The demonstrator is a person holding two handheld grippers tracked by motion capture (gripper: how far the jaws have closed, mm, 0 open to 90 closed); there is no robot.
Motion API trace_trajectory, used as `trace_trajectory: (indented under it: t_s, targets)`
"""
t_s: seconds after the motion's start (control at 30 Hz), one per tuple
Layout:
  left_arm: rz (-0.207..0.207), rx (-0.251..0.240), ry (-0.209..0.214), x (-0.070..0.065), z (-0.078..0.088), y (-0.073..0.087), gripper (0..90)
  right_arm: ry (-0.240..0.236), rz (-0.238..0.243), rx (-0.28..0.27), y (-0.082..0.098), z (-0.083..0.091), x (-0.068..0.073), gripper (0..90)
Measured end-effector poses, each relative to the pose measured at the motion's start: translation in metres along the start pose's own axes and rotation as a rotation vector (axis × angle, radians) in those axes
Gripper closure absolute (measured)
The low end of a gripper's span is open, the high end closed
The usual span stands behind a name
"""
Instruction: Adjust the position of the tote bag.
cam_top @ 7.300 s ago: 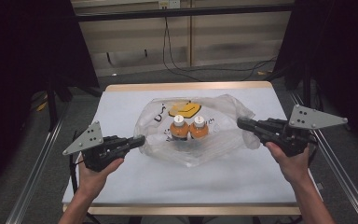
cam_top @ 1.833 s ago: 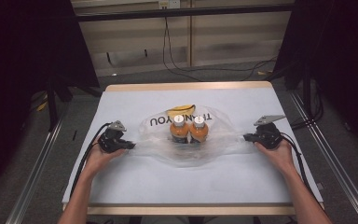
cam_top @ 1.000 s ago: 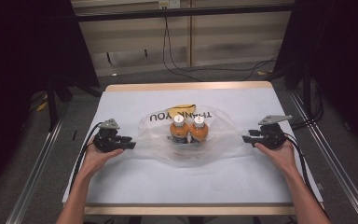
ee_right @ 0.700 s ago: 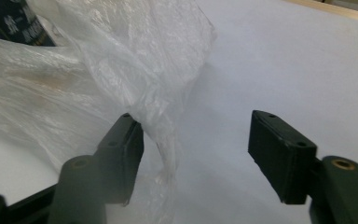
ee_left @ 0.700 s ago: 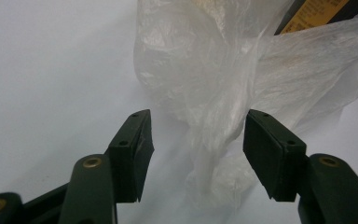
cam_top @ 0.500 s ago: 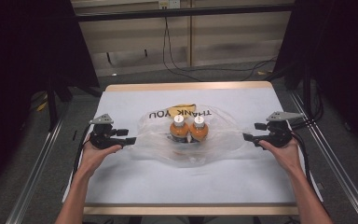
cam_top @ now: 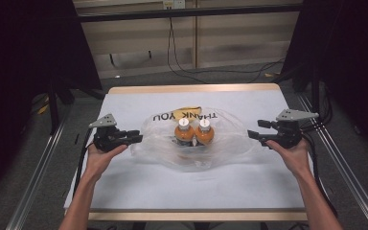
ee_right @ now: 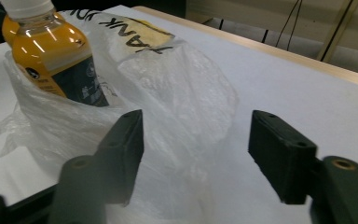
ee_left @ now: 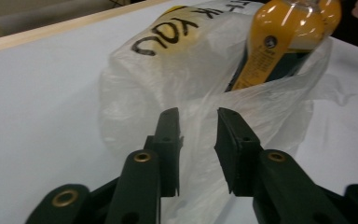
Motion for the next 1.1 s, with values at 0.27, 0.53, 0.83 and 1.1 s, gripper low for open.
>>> trace_trajectory:
  t_s: [0.27, 0.53, 0.83, 1.1]
  targets:
    - [-0.019, 0.016, 0.057, -0.013, -0.017, -0.005, 80.9, -0.082, 0.043, -0.001, -0.007, -0.005, 0.023, 73.2]
    - [-0.030, 0.007, 0.090, -0.020, -0.030, -0.011, 90.0, -0.139, 0.081, 0.040, -0.005, -0.011, 0.038, 90.0]
    - [-0.074, 0.044, 0.108, -0.029, -0.055, -0.022, 90.0, -0.179, 0.119, 0.065, -0.007, -0.025, 0.056, 90.0]
    - [-0.101, 0.078, 0.120, -0.032, -0.086, -0.033, 90.0, -0.209, 0.132, 0.073, -0.022, -0.048, 0.071, 90.0]
Point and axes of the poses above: each handheld gripper's, and its own axes: z roughly backward along the jaws, y roughly out of its underside, x roughly to its left, the point moved 9 cm from there along -z, roughly forward along the jaws, and after that the axes turned 11 degrees about y, right-handed, at the moved point
